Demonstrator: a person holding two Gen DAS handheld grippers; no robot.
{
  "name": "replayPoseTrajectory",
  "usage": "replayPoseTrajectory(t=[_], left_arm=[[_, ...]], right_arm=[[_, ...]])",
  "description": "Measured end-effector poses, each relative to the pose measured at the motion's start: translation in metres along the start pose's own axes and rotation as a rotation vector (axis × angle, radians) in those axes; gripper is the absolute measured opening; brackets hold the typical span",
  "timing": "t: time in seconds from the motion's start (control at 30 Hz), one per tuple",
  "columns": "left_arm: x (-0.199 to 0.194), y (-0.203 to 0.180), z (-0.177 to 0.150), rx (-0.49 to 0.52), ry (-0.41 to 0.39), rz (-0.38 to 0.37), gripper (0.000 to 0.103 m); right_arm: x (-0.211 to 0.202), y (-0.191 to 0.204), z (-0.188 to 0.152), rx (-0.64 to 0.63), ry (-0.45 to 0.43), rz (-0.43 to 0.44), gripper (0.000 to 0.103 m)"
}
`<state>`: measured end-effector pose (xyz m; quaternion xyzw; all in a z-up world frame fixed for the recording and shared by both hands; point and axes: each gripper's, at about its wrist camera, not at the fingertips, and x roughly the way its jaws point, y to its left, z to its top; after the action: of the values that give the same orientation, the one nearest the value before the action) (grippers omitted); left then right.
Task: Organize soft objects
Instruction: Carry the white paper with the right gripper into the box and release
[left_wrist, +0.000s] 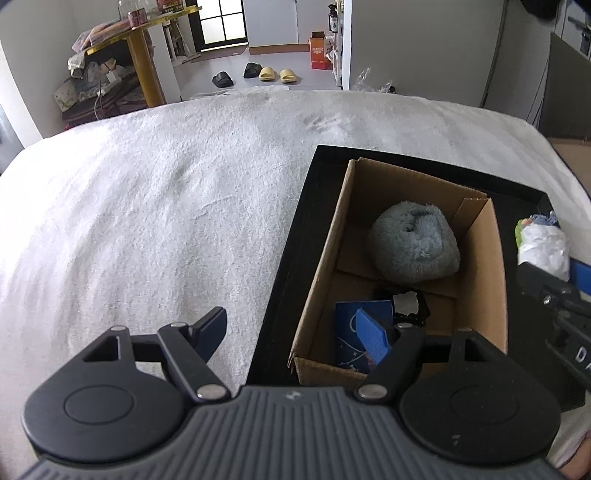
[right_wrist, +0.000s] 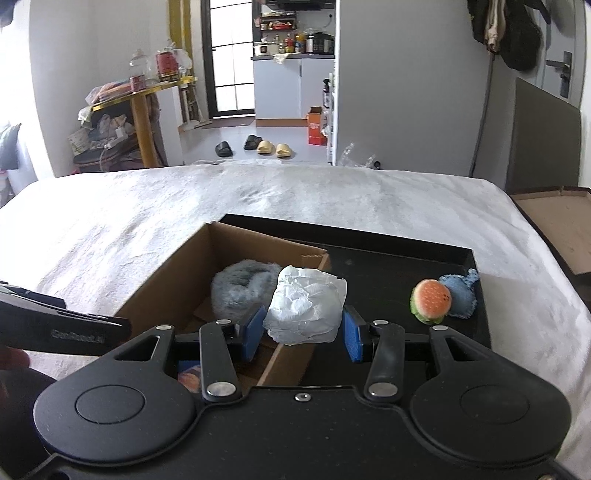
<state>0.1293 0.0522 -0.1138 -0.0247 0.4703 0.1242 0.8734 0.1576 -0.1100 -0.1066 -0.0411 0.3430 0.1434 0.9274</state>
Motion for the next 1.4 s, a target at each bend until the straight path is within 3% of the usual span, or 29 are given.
replayPoseTrajectory(t=[0.23,0.33,0.4,0.5,0.7,0.93,1.1,1.23,1.4], left_arm=[[0.014,0.01,-0.004,-0.026,0.012,-0.061,0.071],[0.018,0.014,-0.005,-0.036,0.01,-0.088,0.062],[0.023,0.017,-0.005,-0.043,0.03,-0.099,0.046],[0.029,0.022,-0.005,-0.074,0.052,-0.145,0.031],[0.037,0.03,-0.006,-0.105,0.073,-0.186,0.013],[0.037,0.031,-0.006,-0.121,0.096,-0.219,0.013],[0.031,0.025,-0.008,-0.119,0.117,-0.224,0.013],[0.026,0.019,-0.009,-0.108,0.117,-0.163,0.017],[0.016,0.006,-0.002,-0.049,0.101,-0.105,0.031]], right_arm=[[0.012,0.022,0.004,-0.046,0.024,0.03,0.045],[0.019,0.03,0.004,-0.05,0.037,0.038,0.045],[0.024,0.032,0.006,-0.033,0.047,0.055,0.045],[0.031,0.035,0.011,-0.01,0.06,0.078,0.045],[0.042,0.051,0.02,-0.02,0.059,0.122,0.045],[0.049,0.061,0.027,-0.021,0.057,0.19,0.046],[0.047,0.054,0.023,0.004,0.071,0.193,0.052],[0.041,0.04,0.021,0.032,0.07,0.173,0.053],[0.03,0.018,0.021,0.064,0.05,0.148,0.055]])
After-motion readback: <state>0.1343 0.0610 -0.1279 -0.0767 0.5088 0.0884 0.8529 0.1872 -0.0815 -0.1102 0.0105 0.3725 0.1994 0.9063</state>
